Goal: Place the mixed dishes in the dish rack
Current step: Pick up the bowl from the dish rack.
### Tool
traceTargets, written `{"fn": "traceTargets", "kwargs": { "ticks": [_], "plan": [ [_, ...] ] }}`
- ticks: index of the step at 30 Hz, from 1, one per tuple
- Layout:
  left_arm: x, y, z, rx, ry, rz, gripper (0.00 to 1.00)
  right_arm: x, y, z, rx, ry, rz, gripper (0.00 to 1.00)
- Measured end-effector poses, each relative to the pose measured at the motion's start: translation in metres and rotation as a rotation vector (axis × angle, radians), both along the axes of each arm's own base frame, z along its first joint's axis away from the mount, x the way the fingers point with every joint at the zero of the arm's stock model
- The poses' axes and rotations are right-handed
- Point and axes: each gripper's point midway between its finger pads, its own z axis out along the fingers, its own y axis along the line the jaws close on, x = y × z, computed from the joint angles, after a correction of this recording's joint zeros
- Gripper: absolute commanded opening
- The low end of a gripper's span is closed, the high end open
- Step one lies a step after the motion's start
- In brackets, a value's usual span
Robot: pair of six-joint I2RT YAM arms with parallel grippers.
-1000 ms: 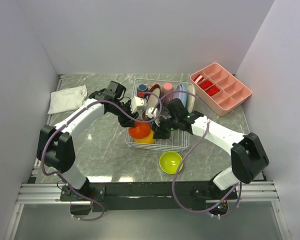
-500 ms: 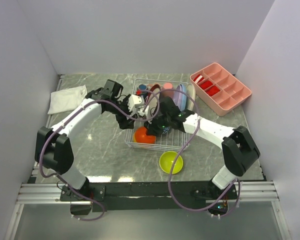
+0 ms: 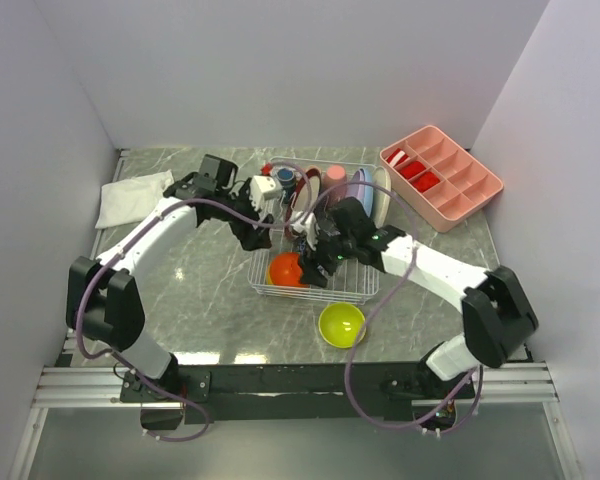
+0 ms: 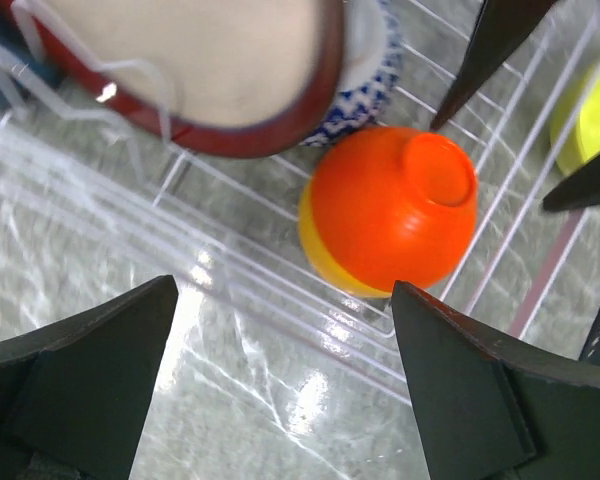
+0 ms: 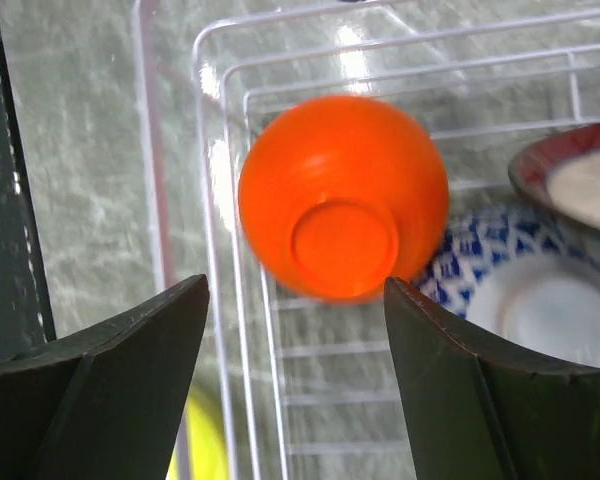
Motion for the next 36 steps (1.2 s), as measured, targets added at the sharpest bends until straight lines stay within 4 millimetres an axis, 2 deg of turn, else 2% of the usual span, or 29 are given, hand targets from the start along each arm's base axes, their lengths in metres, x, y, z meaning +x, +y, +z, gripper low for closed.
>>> {"fn": "traceTargets", "kwargs": {
  "ticks": [5,9,13,16,18,19,25,28,31,36],
  "plan": [
    [0.011,0.013,0.004,-0.049,0.061,0.116,0.96,0.015,0.019,-0.015,-0.001,0.101,-0.03,0.77],
    [0.009,0.013,-0.001,-0.068,0.096,0.144,0.96,0.021,0.023,-0.019,0.003,0.134,-0.045,0.76],
    [0.001,0.015,-0.009,-0.072,0.132,0.159,0.96,0.025,0.026,-0.021,0.001,0.145,-0.045,0.62],
    [-0.003,0.015,-0.01,-0.078,0.142,0.167,0.96,0.027,0.026,-0.021,0.006,0.145,-0.047,0.6],
    [-0.002,0.015,-0.008,-0.083,0.139,0.171,0.96,0.028,0.026,-0.021,0.01,0.145,-0.047,0.51],
    [-0.002,0.014,-0.006,-0.086,0.136,0.172,0.96,0.028,0.026,-0.02,0.011,0.144,-0.047,0.42],
    [0.0,0.014,-0.003,-0.094,0.125,0.175,0.96,0.029,0.026,-0.019,0.009,0.141,-0.046,0.32],
    [0.0,0.014,-0.003,-0.094,0.124,0.175,0.96,0.028,0.022,-0.018,-0.005,0.135,-0.055,0.32],
    [0.002,0.013,-0.002,-0.099,0.12,0.178,0.96,0.024,0.011,-0.014,-0.047,0.116,-0.067,0.32],
    [0.008,0.01,0.002,-0.121,0.104,0.189,0.96,0.014,-0.012,0.02,-0.085,-0.001,-0.052,0.32]
  ]
}}
